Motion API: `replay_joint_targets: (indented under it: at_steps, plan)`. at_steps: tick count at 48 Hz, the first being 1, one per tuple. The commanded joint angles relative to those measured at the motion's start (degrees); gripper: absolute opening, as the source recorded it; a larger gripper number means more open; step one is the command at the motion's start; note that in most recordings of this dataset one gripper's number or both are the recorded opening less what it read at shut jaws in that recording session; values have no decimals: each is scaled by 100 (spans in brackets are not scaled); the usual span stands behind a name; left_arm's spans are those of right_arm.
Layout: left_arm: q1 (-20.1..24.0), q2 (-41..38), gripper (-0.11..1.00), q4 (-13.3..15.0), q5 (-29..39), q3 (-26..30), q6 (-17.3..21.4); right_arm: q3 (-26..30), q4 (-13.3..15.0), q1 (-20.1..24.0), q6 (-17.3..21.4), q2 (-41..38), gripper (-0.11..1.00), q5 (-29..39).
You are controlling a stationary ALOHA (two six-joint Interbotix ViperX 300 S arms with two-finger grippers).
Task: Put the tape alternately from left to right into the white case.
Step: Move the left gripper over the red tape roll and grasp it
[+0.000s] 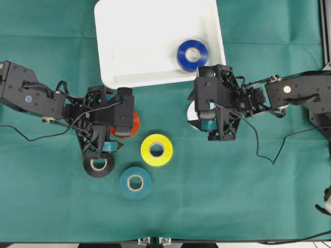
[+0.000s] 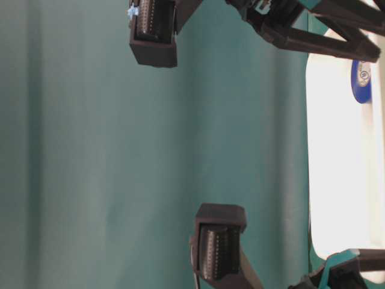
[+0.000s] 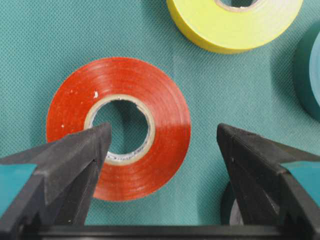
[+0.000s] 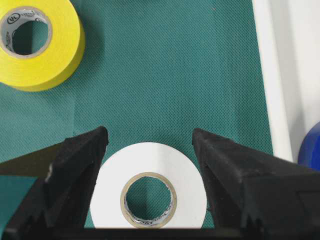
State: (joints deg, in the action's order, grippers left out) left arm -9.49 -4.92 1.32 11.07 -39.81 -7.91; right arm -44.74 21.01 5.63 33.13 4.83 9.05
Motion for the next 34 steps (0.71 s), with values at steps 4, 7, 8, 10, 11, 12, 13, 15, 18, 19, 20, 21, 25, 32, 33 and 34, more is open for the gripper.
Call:
replay_joint_targets:
  at_steps: [4,7,8,10,11,12,13,15,18,19,20,21,25,32,33,34]
  plan:
    - [18,-35,44,-9,-35,158,18,44,18,18,9,62,75,-53]
    - [18,-114,44,-9,-35,176,18,26,18,18,9,62,75,-53]
    - [18,-132,44,-9,-35,185,18,18,18,18,9,62,75,-53]
    - [18,-176,44,-9,-35,193,18,9,18,18,9,62,75,-53]
    - [18,-193,44,-9,-35,193,18,0,18,18,9,62,75,-53]
    - [18,-211,44,-9,-35,202,18,0,18,18,9,62,75,-62]
    - [18,-220,44,-9,-35,202,18,-9,18,18,9,62,75,-53]
    - [26,-246,44,-9,-35,211,9,-9,18,18,9,70,75,-62]
    - [44,-281,44,-9,-35,220,9,-18,18,9,9,62,75,-62]
    - [44,-290,44,-9,-35,220,9,-18,18,18,9,62,75,-62]
    - [53,-299,44,-9,-35,220,9,-18,18,18,9,62,75,-62]
    - [53,-308,44,-9,-35,220,9,-18,18,18,9,62,75,-53]
    - [62,-325,44,-9,-35,220,9,-18,18,18,9,62,75,-53]
    - [62,-325,44,-9,-9,220,0,-18,18,18,9,70,75,-53]
    - [62,-325,44,-9,0,220,0,-18,18,18,9,62,75,-62]
    - [62,-325,44,-9,0,220,0,-18,18,18,9,62,75,-53]
